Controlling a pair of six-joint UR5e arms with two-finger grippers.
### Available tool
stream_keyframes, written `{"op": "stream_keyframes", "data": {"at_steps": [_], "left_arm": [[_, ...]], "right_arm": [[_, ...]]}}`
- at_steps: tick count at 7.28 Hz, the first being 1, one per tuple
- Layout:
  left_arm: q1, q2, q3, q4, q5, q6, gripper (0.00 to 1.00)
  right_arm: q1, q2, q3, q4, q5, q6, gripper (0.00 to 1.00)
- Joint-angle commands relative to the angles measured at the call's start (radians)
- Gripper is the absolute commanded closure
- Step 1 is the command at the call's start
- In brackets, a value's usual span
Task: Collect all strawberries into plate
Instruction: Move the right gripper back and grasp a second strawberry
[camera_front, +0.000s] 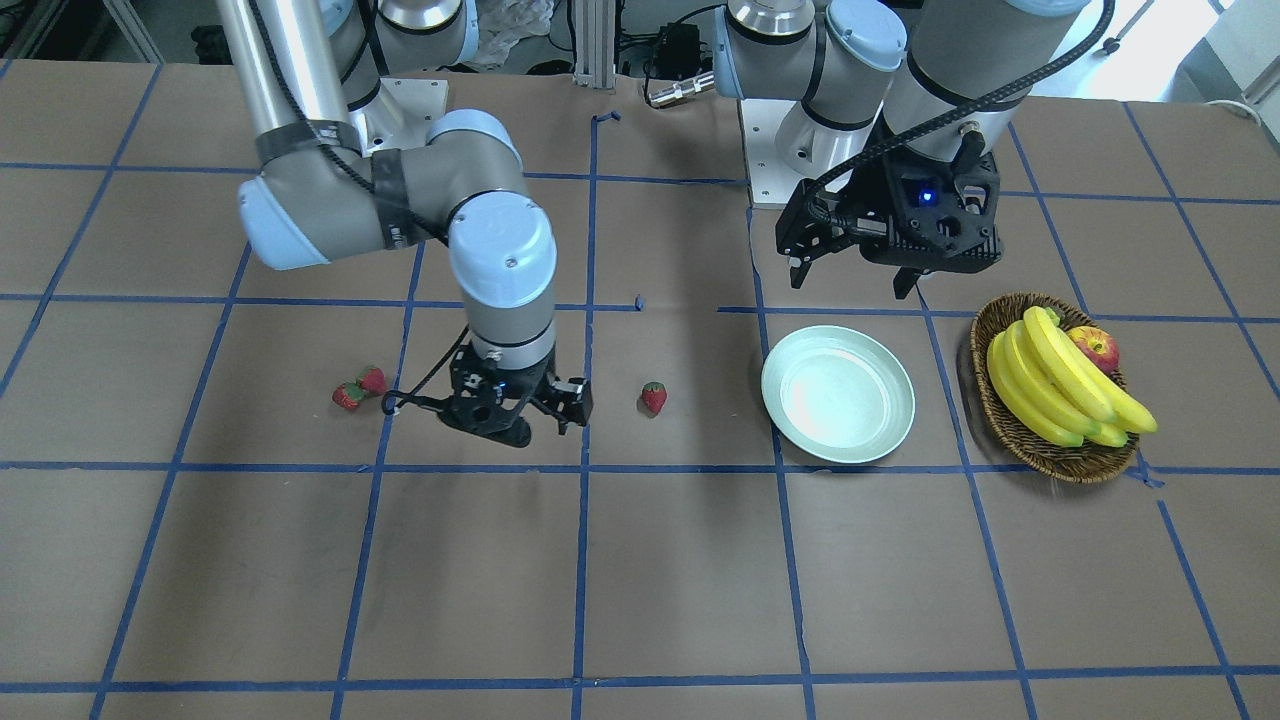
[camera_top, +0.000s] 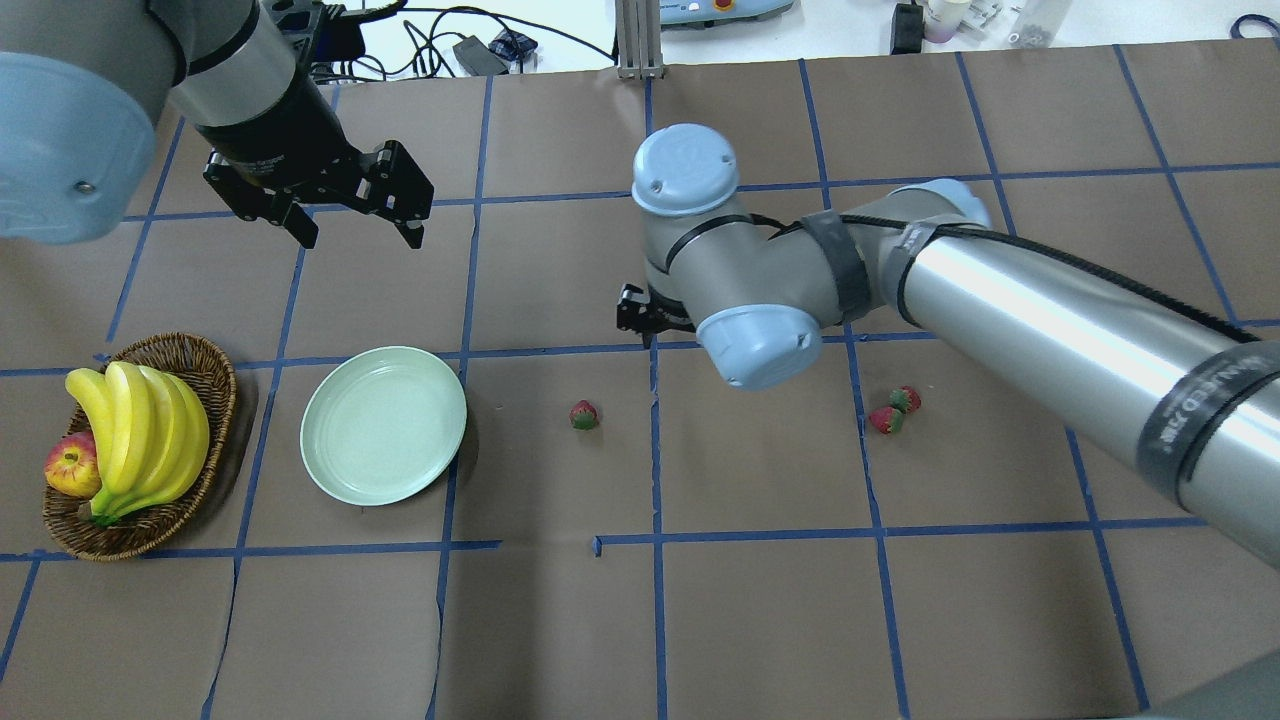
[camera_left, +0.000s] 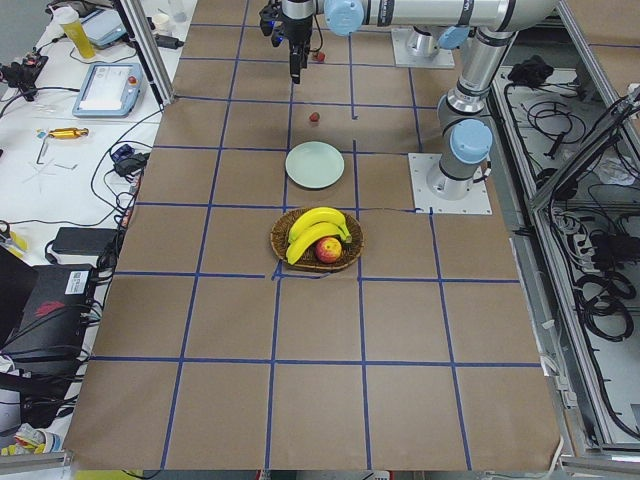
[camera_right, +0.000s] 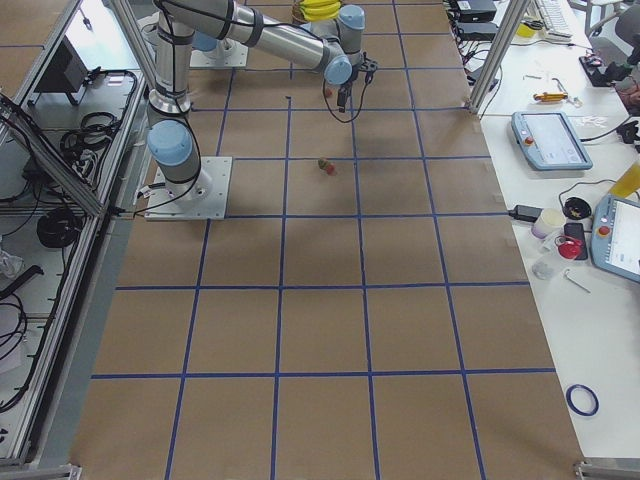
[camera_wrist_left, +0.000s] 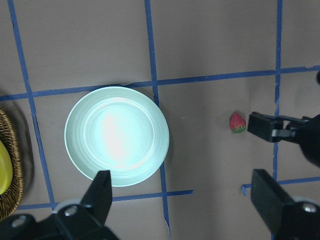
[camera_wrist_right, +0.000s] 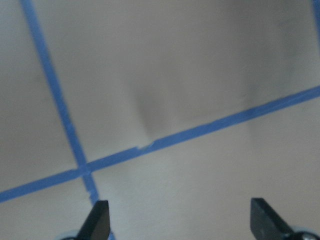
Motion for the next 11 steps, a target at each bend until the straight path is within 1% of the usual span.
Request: {"op": "stream_keyframes", "data": {"at_steps": [1,2,3,4,5,6,8,9,11], "left_arm": [[0.000,-0.001,0.000,0.000,0.000,0.000,0.00],[0.000,-0.003,0.000,0.000,0.000,0.000,0.00],[0.000,-0.003,-0.003,0.000,0.000,0.000,0.00],[-0.002,0.002,-0.014,0.006,0.000,0.000,0.00],[-0.002,0.002,-0.017,0.012,0.000,-0.002,0.00],[-0.002,0.003,-0.018,0.014,0.000,-0.002,0.00],[-0.002,0.003,-0.019,0.014,0.000,0.000,0.00],[-0.002,0.005,-0.020,0.014,0.000,0.000,0.00],[-0.003,0.002,-0.020,0.014,0.000,-0.002,0.00]], "right_arm": [[-0.211,-0.002,0.004,0.010,0.006,-0.171,0.00],[-0.283,-0.003,0.025,0.025,-0.007,-0.337,0.00],[-0.348,-0.019,0.062,0.020,-0.010,-0.385,0.00],[-0.382,-0.064,0.123,0.010,-0.011,-0.371,0.00],[-0.382,-0.095,0.172,-0.013,-0.010,-0.275,0.00],[-0.377,-0.100,0.241,-0.071,-0.011,-0.165,0.00],[-0.359,-0.108,0.440,-0.342,-0.045,-0.101,0.00],[-0.360,-0.112,0.451,-0.357,-0.045,-0.098,0.00],[-0.354,-0.119,0.450,-0.349,-0.040,-0.091,0.01]]}}
